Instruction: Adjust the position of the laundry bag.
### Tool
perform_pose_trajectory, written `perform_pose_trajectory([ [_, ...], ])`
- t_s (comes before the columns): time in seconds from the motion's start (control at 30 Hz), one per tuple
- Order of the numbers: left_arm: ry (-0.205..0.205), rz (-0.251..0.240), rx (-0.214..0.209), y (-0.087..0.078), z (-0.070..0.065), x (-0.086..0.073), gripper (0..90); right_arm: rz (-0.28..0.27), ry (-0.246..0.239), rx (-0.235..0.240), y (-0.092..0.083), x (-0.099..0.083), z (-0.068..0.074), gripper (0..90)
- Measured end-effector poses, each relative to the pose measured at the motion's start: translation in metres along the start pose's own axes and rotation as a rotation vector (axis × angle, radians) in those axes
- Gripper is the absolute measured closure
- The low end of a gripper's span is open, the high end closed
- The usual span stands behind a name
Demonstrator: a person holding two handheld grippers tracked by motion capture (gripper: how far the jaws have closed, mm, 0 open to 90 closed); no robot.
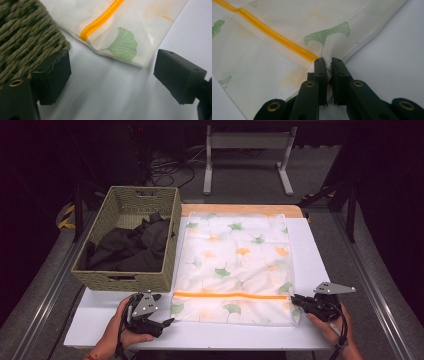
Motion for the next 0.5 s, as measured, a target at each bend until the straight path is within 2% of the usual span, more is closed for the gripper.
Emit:
perform_pose_trajectory([
  [0.23,0.000,-0.020,-0.028,0.002,-0.005,0.011,15.4,-0.017,-0.026,-0.008,-0.007,0.011,0.006,84.2],
  [0.5,0.012,-0.058,-0.073,0.000,-0.016,0.029,16.0,0.005,-0.023,-0.022,-0.008,0.015,0.014,84.2],
])
Point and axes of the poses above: each handheld gripper's, and its own axes: y roughly forward along the jaws, x roughly out of its top, z roughly to its left, the point moved 10 cm from there along y, roughly forward along the jaws, and after that the axes turned 15 degrees about x, right-handed, at the moved point
